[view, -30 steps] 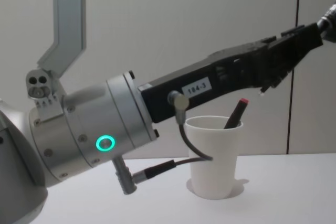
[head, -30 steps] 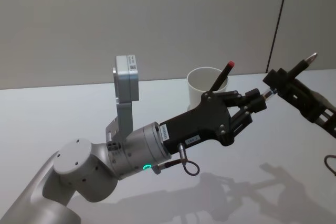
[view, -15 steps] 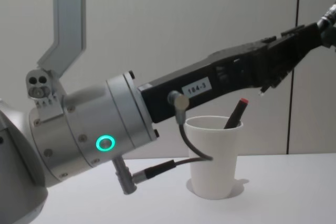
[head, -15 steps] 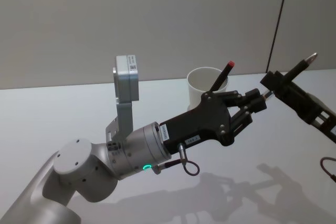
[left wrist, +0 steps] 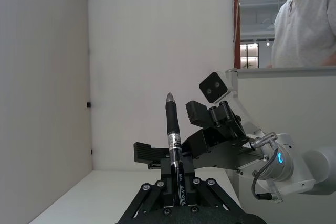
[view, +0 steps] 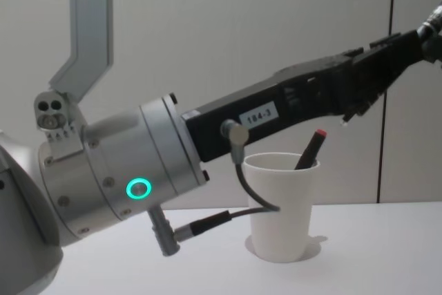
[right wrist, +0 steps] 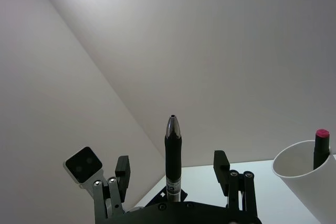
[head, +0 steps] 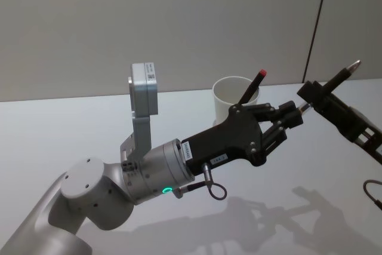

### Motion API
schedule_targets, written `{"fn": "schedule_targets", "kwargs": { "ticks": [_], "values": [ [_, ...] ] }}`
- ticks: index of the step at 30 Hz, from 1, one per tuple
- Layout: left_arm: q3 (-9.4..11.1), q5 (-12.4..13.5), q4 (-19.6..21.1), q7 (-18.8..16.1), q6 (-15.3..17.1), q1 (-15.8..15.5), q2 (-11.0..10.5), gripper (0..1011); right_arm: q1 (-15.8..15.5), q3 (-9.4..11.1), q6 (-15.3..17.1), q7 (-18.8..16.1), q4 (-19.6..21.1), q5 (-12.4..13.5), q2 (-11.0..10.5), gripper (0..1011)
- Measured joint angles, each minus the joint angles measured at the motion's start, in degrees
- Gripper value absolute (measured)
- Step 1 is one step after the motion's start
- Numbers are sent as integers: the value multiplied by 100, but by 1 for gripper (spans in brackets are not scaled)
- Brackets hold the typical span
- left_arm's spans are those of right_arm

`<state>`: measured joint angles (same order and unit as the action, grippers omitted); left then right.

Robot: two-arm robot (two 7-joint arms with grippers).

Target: Place the pen into the pen holder.

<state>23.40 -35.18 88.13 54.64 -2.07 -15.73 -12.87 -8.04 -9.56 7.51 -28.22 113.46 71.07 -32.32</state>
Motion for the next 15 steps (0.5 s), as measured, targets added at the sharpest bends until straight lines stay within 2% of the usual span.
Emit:
{"fn": "schedule_targets", "kwargs": {
  "ticks": [5, 9, 14, 15],
  "values": [
    [0, 0, 0, 0, 0, 0, 0, 123, -5, -13, -34, -3, -4, 18, -8, 997],
    [0, 0, 0, 0, 0, 0, 0, 123, -8, -21, -55, -6, -7, 28, -13, 931],
    [0, 0, 0, 0, 0, 0, 0, 123, -10, -28, -73, -7, -11, 37, -18, 787],
    [0, 0, 0, 0, 0, 0, 0, 123, -11, -30, -77, -7, -12, 39, -18, 733]
  ]
}}
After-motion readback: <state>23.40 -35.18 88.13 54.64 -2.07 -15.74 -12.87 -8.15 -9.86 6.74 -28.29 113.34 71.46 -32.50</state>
